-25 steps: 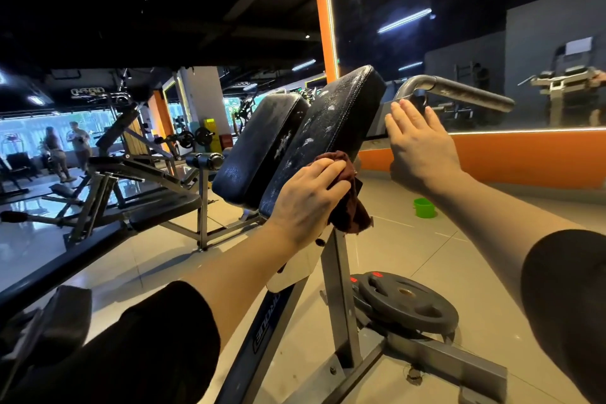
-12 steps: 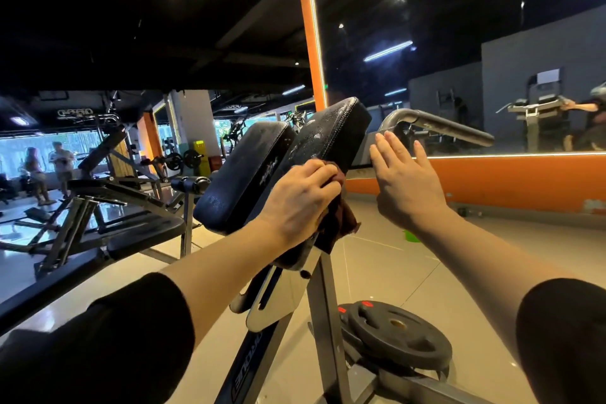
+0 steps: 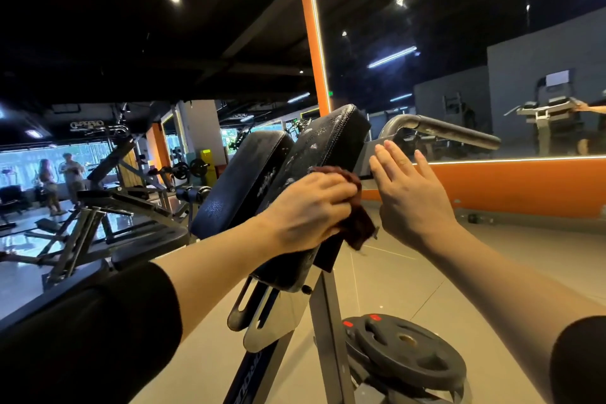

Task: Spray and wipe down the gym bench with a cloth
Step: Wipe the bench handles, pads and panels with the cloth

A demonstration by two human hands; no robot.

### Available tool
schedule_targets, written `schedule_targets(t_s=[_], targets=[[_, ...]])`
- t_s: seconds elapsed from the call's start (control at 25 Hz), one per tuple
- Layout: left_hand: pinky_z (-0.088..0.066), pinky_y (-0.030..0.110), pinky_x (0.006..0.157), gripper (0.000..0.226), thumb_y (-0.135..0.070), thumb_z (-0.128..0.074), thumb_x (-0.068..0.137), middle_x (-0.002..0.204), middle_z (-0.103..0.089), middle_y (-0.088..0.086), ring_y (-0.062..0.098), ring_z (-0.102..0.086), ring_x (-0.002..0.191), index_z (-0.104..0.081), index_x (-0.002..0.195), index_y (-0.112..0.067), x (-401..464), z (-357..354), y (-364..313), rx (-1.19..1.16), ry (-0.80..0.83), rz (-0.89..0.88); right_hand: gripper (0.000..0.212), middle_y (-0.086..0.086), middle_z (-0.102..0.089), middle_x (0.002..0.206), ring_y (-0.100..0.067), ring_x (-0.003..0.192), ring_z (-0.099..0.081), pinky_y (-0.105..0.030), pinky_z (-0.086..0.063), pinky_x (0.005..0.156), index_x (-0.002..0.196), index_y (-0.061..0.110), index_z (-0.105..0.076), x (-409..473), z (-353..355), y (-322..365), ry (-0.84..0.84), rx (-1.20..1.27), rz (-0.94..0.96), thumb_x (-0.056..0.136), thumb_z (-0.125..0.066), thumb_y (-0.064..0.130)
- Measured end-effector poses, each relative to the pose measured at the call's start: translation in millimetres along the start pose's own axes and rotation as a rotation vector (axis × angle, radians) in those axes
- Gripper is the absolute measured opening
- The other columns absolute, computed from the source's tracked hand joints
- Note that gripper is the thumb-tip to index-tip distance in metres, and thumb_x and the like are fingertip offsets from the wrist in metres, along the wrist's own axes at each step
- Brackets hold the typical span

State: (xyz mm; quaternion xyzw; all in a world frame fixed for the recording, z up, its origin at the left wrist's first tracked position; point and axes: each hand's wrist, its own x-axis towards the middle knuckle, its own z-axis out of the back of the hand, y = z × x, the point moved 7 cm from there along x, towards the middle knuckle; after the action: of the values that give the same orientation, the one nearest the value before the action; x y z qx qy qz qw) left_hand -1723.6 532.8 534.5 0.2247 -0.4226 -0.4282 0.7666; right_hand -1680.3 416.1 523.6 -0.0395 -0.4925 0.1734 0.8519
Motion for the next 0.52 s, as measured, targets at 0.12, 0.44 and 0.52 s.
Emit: schedule_targets(t_s=[0.12, 0.44, 0.52], targets=[[-0.054, 0.041, 0.089, 0.024, -0.017, -0.075, 0.078, 0.113, -0.067, 0.009, 0.027, -0.062, 0.105, -0.071, 0.1, -0.011, 10.8, -2.6, 5.4, 0.055, -0.009, -0.024, 0.068, -0.022, -0.05, 0.14, -0.04, 0.134, -0.041, -0.061, -0.038, 0.103, 0.132, -0.001, -0.053, 2.1, -1.1, -5.1, -0.088, 0.006, 0.017, 0.069, -0.075, 0.011], [-0.054, 0.038, 0.089, 0.029, -0.011, -0.073, 0.08, 0.117, -0.066, 0.014, 0.03, -0.062, 0.107, -0.07, 0.108, -0.003, 79.1, -11.3, 51.0, 0.12, -0.089, 0.124, 0.06, -0.021, -0.057, 0.132, -0.04, 0.126, -0.051, -0.057, -0.039, 0.104, 0.127, 0.001, -0.06, 4.4, 1.4, -8.4, -0.177, -0.028, 0.126, 0.071, -0.073, 0.02], [-0.055, 0.039, 0.088, 0.027, -0.007, -0.073, 0.079, 0.115, -0.066, 0.015, 0.03, -0.062, 0.106, -0.07, 0.106, -0.002, 95.2, -9.1, 62.0, 0.163, -0.133, 0.218, 0.062, -0.021, -0.059, 0.13, -0.04, 0.124, -0.052, -0.056, -0.038, 0.104, 0.126, 0.0, -0.06, 4.5, 0.1, -9.7, -0.199, -0.029, 0.129, 0.069, -0.075, 0.02]])
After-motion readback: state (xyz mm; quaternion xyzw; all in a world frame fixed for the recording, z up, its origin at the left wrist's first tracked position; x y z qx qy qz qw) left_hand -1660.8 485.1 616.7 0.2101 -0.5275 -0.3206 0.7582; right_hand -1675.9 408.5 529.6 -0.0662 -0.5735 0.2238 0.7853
